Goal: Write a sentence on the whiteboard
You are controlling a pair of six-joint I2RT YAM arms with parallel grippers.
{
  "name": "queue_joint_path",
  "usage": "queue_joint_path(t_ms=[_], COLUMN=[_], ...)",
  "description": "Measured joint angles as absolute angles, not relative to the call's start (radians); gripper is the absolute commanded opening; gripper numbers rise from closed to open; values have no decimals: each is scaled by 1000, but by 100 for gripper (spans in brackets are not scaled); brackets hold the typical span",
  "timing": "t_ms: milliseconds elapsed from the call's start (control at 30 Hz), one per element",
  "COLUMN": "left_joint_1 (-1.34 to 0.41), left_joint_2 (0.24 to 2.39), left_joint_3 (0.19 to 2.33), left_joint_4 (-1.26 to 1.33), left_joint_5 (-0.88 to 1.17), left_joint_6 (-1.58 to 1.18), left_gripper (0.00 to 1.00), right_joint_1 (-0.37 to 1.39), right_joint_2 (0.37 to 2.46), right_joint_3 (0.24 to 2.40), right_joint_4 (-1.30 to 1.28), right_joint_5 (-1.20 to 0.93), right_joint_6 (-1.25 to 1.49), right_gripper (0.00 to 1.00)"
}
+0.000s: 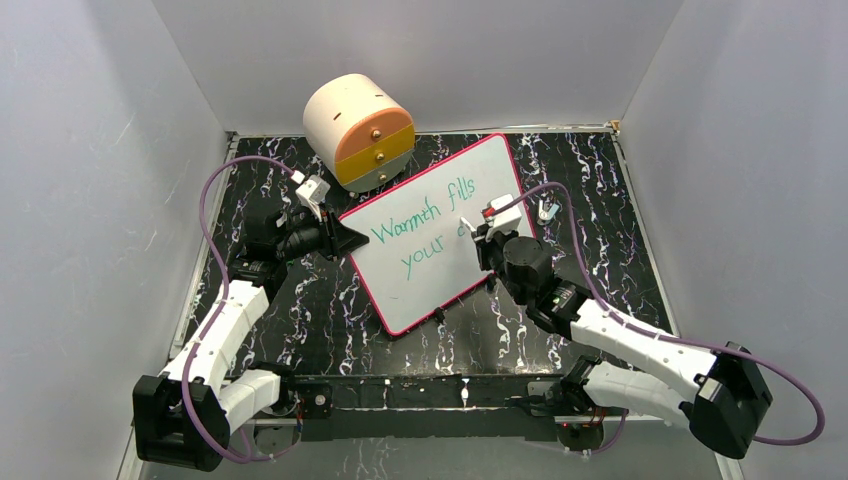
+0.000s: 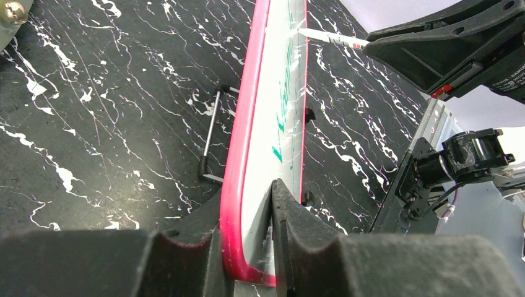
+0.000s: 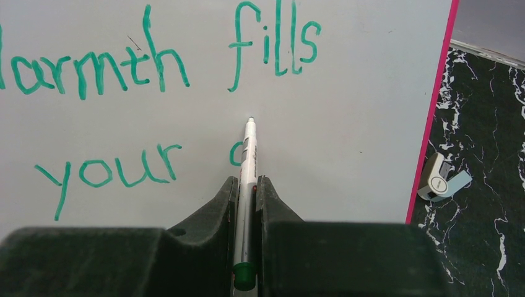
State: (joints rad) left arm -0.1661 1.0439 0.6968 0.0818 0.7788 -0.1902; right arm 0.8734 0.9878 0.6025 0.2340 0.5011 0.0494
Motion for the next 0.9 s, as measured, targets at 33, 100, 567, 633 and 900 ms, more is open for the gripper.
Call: queue_joint_path(t_ms=[33,100,567,633,900], left_joint_1=[-166,-166,-166,-166,-167], left_joint_2=[1044,1044,1044,1044,1044], left_joint_3=[697,697,697,697,697], left_joint_4=[82,82,81,81,81], left_joint_5=[779,779,778,778,778], left_joint_6=[-190,-190,-190,-190,-190], left_gripper=[0,0,0,0,0], right_joint_1=[872,871,870,870,870], right_joint_2=[988,988,960,957,949], right_joint_3=[605,609,614,613,611], right_joint_4=[229,219,105,97,65], right_joint_5=[499,493,464,463,476], right_joint_6=[50,54,87,92,102], right_gripper=[0,0,0,0,0])
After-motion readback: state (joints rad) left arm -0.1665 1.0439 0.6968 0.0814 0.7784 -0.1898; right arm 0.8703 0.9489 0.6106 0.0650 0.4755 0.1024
